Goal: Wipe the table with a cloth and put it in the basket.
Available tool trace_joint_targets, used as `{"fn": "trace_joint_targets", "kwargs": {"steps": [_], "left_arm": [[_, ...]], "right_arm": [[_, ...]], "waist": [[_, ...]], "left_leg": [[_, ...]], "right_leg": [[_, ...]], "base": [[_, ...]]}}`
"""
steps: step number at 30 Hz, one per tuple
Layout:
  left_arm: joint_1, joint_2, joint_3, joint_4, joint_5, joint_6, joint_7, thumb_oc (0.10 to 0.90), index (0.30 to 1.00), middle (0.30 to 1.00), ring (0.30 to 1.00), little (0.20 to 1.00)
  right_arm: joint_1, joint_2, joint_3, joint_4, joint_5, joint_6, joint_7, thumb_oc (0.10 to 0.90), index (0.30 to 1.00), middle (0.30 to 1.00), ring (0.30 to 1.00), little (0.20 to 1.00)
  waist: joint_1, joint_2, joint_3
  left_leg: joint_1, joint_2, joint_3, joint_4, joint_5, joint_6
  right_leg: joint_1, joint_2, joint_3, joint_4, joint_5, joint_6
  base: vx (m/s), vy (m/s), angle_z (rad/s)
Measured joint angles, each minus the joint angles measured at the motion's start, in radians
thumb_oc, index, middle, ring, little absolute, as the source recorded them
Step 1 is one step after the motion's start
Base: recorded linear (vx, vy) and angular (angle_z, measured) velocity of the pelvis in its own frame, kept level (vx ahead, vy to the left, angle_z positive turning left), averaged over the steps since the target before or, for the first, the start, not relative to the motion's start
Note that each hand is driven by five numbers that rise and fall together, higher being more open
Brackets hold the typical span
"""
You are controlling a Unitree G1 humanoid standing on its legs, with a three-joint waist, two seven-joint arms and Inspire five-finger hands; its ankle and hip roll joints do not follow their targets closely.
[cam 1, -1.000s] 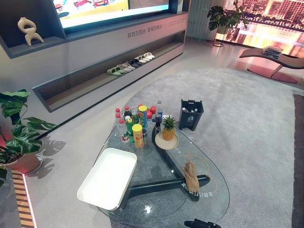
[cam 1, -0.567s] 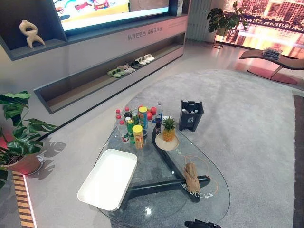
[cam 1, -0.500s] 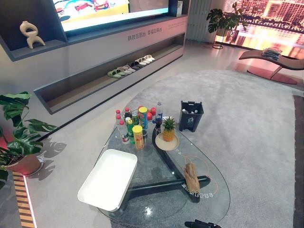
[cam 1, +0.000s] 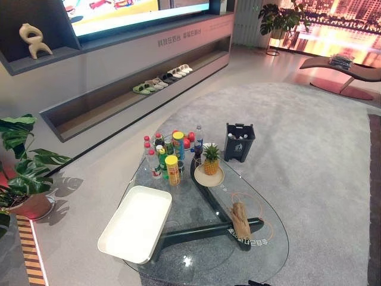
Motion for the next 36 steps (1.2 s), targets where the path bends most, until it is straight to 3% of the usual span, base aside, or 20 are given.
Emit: {"fn": "trace_joint_targets", "kwargs": {"steps": [9,18,23,30,36], "left_arm": [[-0.004,0.001,-0.043,-0.085,-0.023,-0.047,0.039,0.8,0.9,0.9,0.9,0.9],[-0.032,0.027,-0.075,-0.174,-0.05,-0.078,0.066,0.8,0.9,0.9,0.9,0.9],[-0.033,0.032,-0.088,-0.235,-0.069,-0.096,0.065,0.8,0.9,0.9,0.9,0.9],[-0.095,0.029,-0.155,-0.303,-0.089,-0.129,0.067,0.8,0.9,0.9,0.9,0.9],[-0.134,0.014,-0.164,-0.348,-0.129,-0.136,0.093,0.8,0.9,0.9,0.9,0.9]], "right_arm": [[-0.01,-0.019,0.063,-0.243,0.012,-0.086,-0.103,0.8,0.9,0.9,0.9,0.9],[-0.031,-0.062,0.096,-0.605,0.06,-0.121,-0.212,0.8,0.9,0.9,0.9,0.9],[-0.038,-0.098,0.092,-0.751,0.048,-0.132,-0.333,0.8,0.9,0.9,0.9,0.9],[-0.11,-0.15,0.071,-0.843,-0.099,-0.161,-0.548,0.8,0.9,0.9,0.9,0.9],[-0.163,-0.179,0.057,-0.915,-0.179,-0.159,-0.726,0.8,0.9,0.9,0.9,0.9]], "waist": [[-0.001,0.017,0.109],[-0.007,-0.006,0.234],[-0.013,-0.004,0.282],[-0.028,0.031,0.4],[-0.028,0.047,0.452]], "left_leg": [[-0.065,-0.004,-0.001,0.001,0.014,0.0],[-0.12,-0.016,-0.002,0.002,0.026,0.005],[-0.144,-0.027,-0.001,0.004,0.027,0.007],[-0.233,-0.04,0.0,0.056,0.029,0.012],[-0.331,-0.043,0.0,0.117,0.029,0.017]], "right_leg": [[-0.066,0.004,0.002,0.006,0.018,0.0],[-0.113,0.0,-0.001,0.008,0.028,0.009],[-0.141,-0.011,-0.001,0.02,0.026,0.012],[-0.231,-0.024,0.001,0.072,0.027,0.022],[-0.337,-0.03,0.003,0.15,0.018,0.028]], "base": [[-0.06,-0.014,-0.01],[-0.05,0.018,0.01],[-0.04,0.054,0.01],[-0.07,0.049,0.01],[-0.05,0.027,-0.01]]}}
